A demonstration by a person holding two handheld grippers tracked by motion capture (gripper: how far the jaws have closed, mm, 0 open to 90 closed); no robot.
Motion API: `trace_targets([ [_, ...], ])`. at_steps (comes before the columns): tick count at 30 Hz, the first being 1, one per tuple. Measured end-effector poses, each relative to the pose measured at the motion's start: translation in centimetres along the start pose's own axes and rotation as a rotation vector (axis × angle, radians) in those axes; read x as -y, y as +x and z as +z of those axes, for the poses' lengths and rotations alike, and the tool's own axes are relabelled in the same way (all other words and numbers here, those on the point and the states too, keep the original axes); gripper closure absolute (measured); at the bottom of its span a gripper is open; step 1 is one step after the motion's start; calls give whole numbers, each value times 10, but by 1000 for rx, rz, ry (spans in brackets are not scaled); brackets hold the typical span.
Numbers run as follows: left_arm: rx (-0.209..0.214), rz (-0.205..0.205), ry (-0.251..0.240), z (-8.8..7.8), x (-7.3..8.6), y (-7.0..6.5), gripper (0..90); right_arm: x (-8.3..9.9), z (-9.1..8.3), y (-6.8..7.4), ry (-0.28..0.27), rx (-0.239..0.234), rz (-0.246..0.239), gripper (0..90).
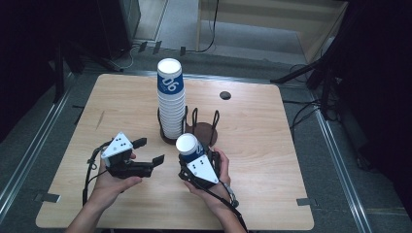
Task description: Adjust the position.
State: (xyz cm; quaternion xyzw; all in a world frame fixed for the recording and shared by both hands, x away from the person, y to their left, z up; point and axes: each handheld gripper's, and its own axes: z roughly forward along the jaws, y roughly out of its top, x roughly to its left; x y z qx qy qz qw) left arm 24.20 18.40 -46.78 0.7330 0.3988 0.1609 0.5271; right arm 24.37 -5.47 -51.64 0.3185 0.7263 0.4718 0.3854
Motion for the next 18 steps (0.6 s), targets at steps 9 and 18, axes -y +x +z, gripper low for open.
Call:
trace_targets([
  [9,43,-7,5,-1,-2,-4,139,3,2,13,1,6,-81,220],
  [18,78,-2,30,3,-3,-9,149,5,4,22,-18,14,-174,223],
])
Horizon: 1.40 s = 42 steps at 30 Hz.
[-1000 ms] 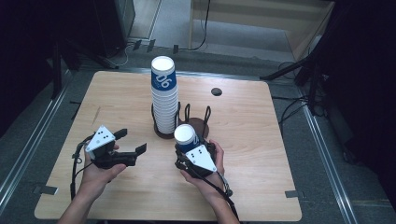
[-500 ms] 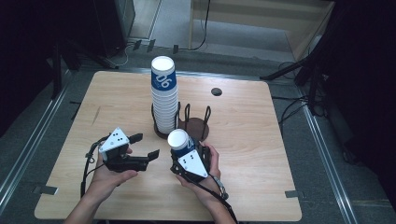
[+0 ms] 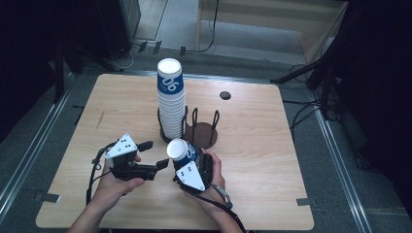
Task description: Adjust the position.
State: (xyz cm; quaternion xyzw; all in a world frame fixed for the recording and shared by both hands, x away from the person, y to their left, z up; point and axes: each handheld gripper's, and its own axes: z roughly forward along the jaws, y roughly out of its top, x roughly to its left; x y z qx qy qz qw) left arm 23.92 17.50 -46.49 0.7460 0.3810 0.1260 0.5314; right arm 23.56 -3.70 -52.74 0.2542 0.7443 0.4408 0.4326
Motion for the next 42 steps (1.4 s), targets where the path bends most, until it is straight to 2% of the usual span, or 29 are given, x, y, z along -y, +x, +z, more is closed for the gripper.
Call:
trace_targets([
  [4,23,11,23,4,0,-5,151,0,-1,4,-16,-5,-48,224],
  [9,24,33,71,10,1,-10,143,0,-1,12,-22,-15,-100,224],
  [17,36,28,126,15,2,-11,146,-1,-4,23,-58,-42,-184,222],
  [21,53,34,135,16,3,-12,169,-1,-4,26,-71,-51,-207,222],
  [25,32,61,151,18,4,-14,247,-1,-5,28,-78,-56,-225,220],
  [29,38,64,148,18,4,-13,266,-1,-4,29,-66,-41,-224,193],
  [32,69,38,131,16,4,-9,273,-1,-5,26,-70,-62,-191,173],
  [37,65,37,98,11,6,-7,275,-3,-9,24,-61,-56,-156,117],
  [42,39,30,20,6,9,-4,276,-4,-14,21,-73,-73,-128,63],
])
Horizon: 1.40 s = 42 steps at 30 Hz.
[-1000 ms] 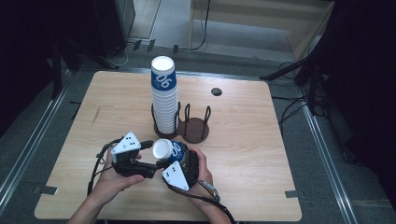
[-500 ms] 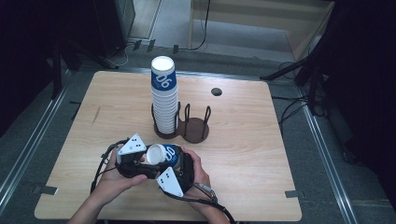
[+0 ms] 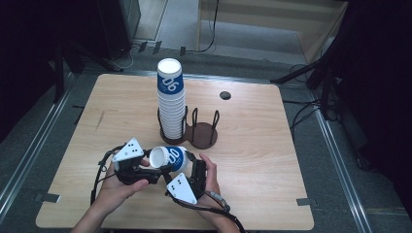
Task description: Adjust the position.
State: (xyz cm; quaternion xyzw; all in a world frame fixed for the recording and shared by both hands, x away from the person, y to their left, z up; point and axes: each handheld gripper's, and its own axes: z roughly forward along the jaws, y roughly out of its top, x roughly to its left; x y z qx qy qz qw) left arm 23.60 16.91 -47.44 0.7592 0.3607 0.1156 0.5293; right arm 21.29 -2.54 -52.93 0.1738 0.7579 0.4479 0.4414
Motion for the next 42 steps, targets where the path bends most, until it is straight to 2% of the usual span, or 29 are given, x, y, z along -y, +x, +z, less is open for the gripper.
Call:
trace_targets([
  [3,-29,13,-72,-4,2,2,275,-1,-3,-1,-1,4,19,56],
  [4,-59,30,-103,-5,3,2,273,-2,-5,-2,4,13,41,56],
  [6,-142,92,-160,-6,5,1,273,-2,-5,-3,6,17,52,56],
  [7,-150,89,-171,-7,6,2,274,-3,-7,-4,11,29,63,56],
  [9,-126,53,-199,-8,7,4,275,-4,-8,-7,17,38,82,56],
  [12,-156,39,-216,-9,11,8,275,-3,-9,-10,25,45,97,56],
  [15,-147,9,-235,-10,14,10,275,-2,-10,-13,33,53,125,56],
  [17,-156,-27,-238,-12,14,11,275,-3,-12,-15,30,57,143,56],
  [18,-152,-47,-254,-14,14,13,276,-4,-13,-15,33,57,152,56],
  [20,-153,-59,-298,-15,15,14,275,-5,-16,-16,33,55,172,56],
  [22,-157,-58,-315,-16,15,14,275,-5,-17,-18,35,50,188,54],
  [25,-127,-71,-344,-16,15,14,275,-5,-19,-20,32,44,210,49],
  [31,-133,-56,-388,-11,17,15,274,-6,-21,-24,35,28,250,48],
  [35,-137,-68,-483,-11,22,17,275,-8,-25,-29,45,14,311,48],
  [39,-143,-65,-508,-10,23,18,275,-10,-25,-29,61,18,346,48],
  [40,-144,-63,-516,-10,23,18,275,-10,-25,-29,62,19,360,50],
  [41,-144,-58,-526,-10,23,18,275,-12,-24,-29,55,14,395,67],
  [42,-144,-55,-534,-10,24,18,275,-12,-24,-29,55,14,395,67],
])
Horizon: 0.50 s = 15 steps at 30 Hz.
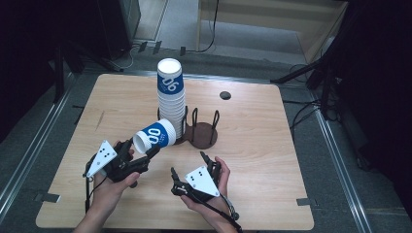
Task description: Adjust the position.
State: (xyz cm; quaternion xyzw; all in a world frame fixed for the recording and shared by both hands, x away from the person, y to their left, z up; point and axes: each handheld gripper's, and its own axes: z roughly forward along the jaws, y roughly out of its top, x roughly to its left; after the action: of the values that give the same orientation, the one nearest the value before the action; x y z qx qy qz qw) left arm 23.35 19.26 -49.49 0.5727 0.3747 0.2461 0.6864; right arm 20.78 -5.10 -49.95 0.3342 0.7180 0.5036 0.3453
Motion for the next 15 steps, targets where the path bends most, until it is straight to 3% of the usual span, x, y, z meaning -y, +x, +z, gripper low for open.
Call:
trace_targets([
  [5,4,-4,-10,0,0,0,276,-6,0,-3,-21,-10,95,134],
  [10,-4,9,-7,1,1,0,276,-14,2,-6,-24,-31,238,147],
  [15,4,19,-1,3,3,-1,276,-21,4,-4,2,-46,355,29],
])
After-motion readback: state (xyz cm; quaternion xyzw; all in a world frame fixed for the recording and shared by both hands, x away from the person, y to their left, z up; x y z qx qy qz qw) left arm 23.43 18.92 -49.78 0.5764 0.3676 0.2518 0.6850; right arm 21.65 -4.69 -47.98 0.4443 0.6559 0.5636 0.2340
